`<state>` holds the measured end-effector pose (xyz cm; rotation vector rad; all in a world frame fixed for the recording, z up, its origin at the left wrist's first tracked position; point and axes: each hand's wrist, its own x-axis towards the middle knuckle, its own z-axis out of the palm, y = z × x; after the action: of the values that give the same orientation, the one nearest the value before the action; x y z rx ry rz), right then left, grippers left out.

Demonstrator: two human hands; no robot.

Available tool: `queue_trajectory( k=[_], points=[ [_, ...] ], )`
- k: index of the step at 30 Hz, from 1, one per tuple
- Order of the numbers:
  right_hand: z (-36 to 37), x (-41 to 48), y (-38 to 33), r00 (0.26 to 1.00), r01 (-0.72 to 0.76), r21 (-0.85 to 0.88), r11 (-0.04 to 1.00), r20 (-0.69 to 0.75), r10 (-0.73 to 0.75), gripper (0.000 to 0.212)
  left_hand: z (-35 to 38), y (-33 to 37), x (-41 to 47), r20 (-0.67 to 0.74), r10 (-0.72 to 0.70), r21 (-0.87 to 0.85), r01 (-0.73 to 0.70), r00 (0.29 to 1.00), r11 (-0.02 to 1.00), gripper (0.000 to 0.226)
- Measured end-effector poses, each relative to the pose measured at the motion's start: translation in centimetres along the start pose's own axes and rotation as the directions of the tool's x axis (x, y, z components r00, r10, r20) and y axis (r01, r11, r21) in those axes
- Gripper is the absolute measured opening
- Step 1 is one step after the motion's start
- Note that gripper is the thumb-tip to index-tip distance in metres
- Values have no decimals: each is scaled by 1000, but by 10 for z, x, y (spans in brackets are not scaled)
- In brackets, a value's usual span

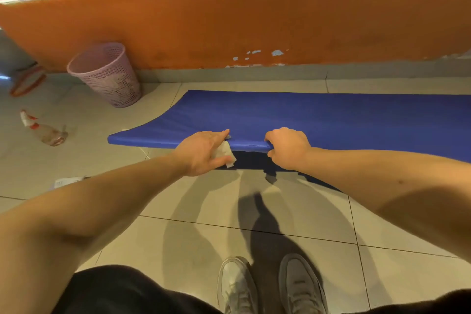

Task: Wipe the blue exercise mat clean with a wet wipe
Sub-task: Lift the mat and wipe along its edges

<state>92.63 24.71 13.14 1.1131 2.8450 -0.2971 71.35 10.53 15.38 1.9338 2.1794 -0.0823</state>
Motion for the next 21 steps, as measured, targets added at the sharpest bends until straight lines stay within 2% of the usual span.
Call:
queue_trajectory(
  k=[3,7,12,16,21],
  points=[
    [0,0,-1,1000,-1,-5,1000,-1,1,10,2,2,-6,11,27,-15,-26,1000,1000,59],
    [3,1,-1,1000,-3,4,1000,13,3,11,4,2,-6,-60,-20,-72,16,998,997,49],
    [4,3,-9,999,-15,0,1000,35,15,15,3,16,3,11,45,74,-46,999,996,38],
    [5,5,-8,999,-26,4,1000,41,26,13,1,13,7,76,47,244,-64,996,968,54],
    [6,6,-10,999,-12,-2,1000,49,12,12,4,-29,-16,117,-82,272,47,990,961,78]
  ],
)
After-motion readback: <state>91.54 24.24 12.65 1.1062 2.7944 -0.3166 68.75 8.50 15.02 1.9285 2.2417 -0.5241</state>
